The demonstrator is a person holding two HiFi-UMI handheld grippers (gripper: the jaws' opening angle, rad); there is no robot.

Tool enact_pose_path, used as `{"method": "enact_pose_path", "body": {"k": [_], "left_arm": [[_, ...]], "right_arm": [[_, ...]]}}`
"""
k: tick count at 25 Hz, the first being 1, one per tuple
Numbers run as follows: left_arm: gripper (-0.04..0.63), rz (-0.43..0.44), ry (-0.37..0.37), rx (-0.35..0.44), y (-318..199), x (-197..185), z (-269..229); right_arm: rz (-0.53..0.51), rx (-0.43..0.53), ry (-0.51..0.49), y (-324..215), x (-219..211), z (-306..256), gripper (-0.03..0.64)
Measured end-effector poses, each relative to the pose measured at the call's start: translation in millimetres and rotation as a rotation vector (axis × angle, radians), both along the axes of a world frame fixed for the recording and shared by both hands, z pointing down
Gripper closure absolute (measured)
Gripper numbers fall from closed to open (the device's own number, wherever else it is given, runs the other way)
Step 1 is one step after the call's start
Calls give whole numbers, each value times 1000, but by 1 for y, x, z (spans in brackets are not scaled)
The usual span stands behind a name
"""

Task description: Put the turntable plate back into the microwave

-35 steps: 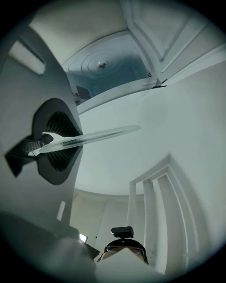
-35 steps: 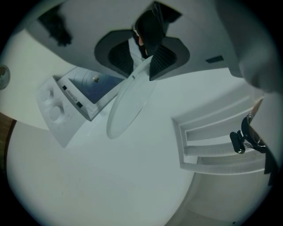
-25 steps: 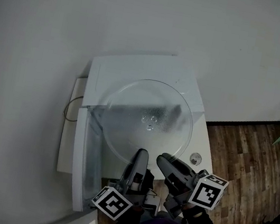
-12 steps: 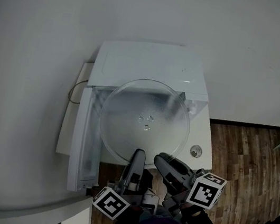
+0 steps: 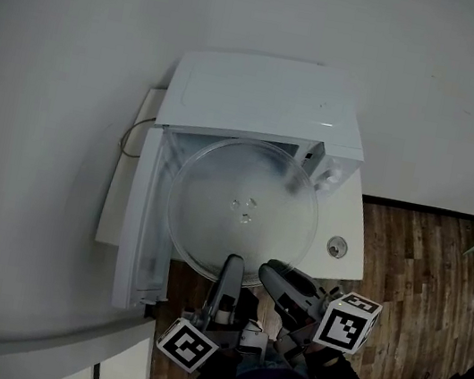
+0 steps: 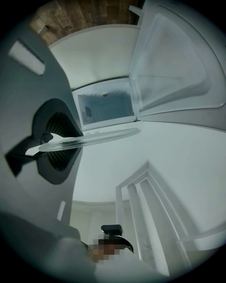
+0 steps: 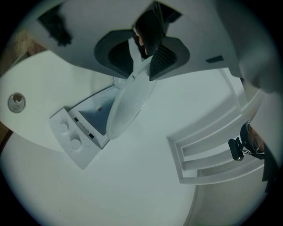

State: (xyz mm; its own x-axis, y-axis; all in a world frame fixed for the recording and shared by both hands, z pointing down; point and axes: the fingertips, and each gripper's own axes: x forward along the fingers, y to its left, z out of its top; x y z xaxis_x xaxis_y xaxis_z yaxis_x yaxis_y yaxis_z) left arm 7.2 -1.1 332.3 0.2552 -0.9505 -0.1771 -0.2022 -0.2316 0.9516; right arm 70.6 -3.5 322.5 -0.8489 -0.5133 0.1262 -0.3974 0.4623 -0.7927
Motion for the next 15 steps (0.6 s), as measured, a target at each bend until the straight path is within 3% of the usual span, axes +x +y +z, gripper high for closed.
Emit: {"method": "enact_pose_path", "body": {"k": [5, 15], "left_arm": [[551, -18, 58, -8, 3, -1, 7], [548, -31, 102, -69, 1, -7, 38]], "right_arm": [[-14, -28, 4, 4, -3, 14, 492], [-30, -78, 10, 2, -9, 44, 491]]}}
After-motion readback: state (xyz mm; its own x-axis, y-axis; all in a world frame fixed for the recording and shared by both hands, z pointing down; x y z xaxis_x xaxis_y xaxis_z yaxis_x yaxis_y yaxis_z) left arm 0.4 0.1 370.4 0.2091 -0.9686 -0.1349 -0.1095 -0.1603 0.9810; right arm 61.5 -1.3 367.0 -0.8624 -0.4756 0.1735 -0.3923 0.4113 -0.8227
